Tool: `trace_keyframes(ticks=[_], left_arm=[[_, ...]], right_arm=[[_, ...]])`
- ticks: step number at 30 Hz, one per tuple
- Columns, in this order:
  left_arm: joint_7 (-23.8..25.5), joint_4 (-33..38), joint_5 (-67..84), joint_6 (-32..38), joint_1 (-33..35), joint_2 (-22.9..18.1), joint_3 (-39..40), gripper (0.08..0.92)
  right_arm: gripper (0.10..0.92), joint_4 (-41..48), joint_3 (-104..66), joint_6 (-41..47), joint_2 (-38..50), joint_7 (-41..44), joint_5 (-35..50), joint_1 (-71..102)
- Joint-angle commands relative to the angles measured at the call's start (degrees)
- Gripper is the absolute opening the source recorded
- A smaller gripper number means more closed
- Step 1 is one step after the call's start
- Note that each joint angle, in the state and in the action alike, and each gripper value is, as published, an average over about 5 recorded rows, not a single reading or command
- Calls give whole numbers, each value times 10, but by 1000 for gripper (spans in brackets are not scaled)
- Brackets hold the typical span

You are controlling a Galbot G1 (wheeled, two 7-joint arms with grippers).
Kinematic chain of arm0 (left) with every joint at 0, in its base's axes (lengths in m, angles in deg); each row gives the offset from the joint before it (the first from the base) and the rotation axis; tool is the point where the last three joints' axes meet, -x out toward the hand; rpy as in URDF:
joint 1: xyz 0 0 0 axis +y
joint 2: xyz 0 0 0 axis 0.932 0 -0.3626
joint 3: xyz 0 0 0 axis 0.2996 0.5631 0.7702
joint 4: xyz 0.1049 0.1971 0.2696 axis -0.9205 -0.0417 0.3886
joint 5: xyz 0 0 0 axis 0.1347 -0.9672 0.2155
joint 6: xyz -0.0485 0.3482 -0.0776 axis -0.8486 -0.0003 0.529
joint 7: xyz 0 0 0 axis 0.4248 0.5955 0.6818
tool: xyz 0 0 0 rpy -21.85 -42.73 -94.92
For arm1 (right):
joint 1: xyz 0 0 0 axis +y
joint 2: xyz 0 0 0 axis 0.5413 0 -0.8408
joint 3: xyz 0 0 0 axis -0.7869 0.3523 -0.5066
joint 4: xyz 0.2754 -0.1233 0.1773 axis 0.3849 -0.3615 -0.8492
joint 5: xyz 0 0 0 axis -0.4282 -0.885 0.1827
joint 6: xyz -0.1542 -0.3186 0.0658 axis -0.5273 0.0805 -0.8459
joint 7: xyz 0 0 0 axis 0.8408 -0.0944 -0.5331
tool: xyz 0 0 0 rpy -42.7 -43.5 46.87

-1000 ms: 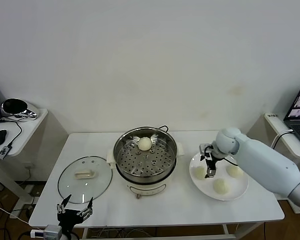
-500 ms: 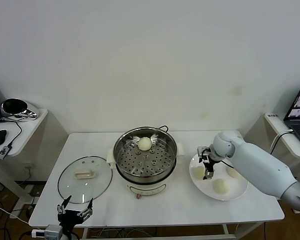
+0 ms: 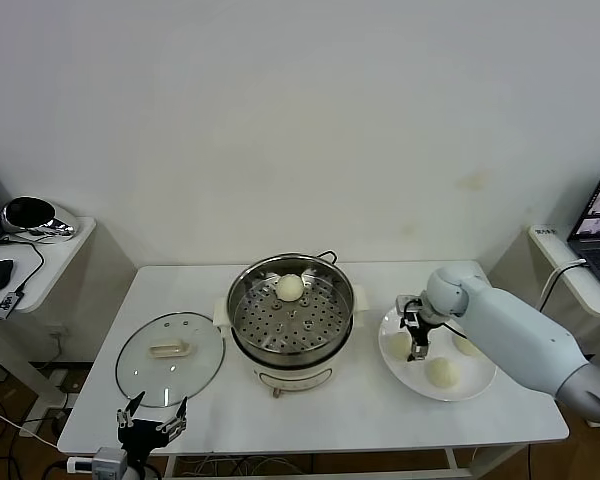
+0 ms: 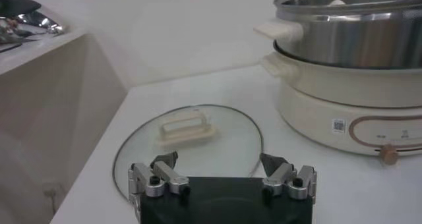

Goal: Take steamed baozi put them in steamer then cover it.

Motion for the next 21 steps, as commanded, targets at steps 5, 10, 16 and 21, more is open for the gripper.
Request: trace_keyframes(ticks=[5,10,16,21], left_arm=[[-1,-3,0,0,0,0,1,823],[-1,-3,0,0,0,0,1,823],[-1,0,0,0,0,1,4,823],[-1,3,-2,0,-2,2,6,823]], right_arm=[[668,7,0,-1,0,-1,4,1],[567,3,-2,1,5,1,10,2],[498,-20,-5,8,25,4,23,-6],[492,-69,16,23,68,15,60,-53]])
